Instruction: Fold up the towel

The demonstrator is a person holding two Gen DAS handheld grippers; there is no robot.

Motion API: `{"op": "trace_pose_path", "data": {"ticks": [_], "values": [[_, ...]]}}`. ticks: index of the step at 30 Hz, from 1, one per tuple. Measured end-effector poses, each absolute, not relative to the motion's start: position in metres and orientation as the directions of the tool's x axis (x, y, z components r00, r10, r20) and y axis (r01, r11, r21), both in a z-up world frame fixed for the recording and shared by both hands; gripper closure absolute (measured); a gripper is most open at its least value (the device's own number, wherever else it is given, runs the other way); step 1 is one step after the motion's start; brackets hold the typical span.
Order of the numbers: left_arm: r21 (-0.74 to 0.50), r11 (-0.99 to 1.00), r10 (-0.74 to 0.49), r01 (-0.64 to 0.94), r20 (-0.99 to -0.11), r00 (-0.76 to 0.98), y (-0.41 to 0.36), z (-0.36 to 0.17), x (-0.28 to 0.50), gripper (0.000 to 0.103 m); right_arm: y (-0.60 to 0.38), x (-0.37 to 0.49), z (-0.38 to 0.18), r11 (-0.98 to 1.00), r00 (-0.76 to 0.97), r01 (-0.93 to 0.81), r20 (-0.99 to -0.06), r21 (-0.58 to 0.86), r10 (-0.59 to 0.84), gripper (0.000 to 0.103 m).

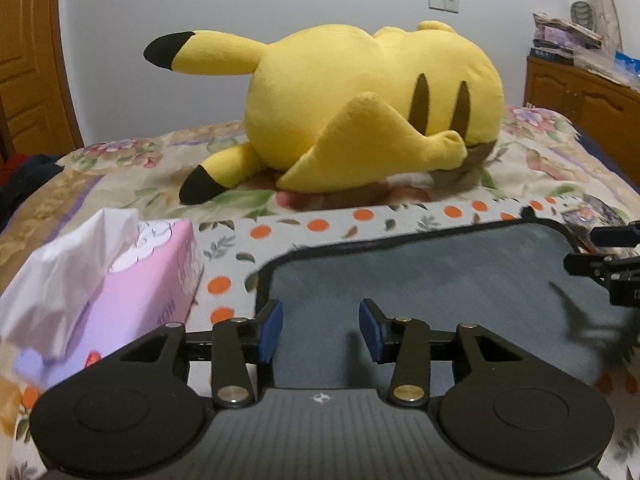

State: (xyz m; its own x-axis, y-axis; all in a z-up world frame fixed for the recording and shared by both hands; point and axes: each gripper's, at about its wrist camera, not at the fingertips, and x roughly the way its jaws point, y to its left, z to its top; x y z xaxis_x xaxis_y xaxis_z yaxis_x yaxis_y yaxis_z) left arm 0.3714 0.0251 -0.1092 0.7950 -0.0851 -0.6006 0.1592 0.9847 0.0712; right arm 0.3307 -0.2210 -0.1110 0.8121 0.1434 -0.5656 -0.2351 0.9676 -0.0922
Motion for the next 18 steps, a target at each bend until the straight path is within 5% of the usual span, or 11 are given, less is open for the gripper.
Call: {"op": "trace_pose_path", "data": {"ticks": [18], "values": [[0.066,0.977,-0.116,0.204,-0.638,0.761,0.011,-0.105,0.302,0.041,-0.220,0.260,-0.102,0.971,0.804,-0.238,-0.566,-0.026,0.182,0.049]]}}
